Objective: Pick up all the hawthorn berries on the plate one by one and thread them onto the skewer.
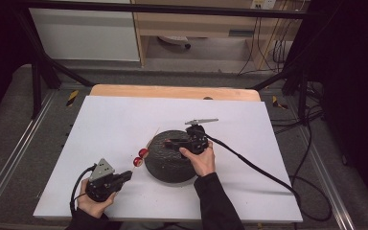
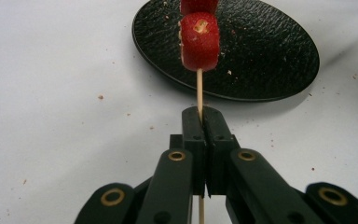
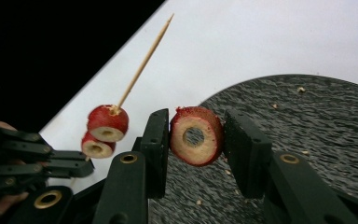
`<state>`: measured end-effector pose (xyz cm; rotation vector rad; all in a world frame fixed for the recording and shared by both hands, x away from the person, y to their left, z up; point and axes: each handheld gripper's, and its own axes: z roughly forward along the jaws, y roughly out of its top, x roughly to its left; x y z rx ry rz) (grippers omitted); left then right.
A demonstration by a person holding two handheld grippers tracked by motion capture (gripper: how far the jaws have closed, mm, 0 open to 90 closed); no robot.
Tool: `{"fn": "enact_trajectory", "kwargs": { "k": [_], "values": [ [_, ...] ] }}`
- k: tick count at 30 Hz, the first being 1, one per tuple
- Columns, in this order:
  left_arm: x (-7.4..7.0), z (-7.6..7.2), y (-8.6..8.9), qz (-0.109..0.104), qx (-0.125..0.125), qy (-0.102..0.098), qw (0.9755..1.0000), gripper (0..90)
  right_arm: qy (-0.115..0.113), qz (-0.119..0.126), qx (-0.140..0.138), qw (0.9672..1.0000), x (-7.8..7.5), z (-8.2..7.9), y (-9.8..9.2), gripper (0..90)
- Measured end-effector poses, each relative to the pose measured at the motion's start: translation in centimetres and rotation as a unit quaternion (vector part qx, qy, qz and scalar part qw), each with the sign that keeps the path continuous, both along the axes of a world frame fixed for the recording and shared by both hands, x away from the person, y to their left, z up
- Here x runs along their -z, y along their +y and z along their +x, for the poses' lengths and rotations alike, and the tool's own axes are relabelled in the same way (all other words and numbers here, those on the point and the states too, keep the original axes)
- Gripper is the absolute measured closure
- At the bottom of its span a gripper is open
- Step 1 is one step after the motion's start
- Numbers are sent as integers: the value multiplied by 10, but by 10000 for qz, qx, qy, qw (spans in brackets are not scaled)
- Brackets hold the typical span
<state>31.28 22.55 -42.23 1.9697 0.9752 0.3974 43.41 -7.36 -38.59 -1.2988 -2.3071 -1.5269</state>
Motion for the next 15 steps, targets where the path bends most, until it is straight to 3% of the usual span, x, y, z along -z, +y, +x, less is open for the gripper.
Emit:
{"fn": "enact_trajectory", "kwargs": {
  "k": [6,10,15],
  "values": [
    [0,-2,-3,-50,-13,-22,10000,887,-158,514,281,9982,7,-11,-6,624],
    [1,-4,-5,-85,-13,-29,10000,886,-309,890,525,9942,9,-15,-10,624],
    [1,-6,-8,-106,-4,-28,9999,886,-407,1177,656,9901,8,-17,-14,624]
  ]
}}
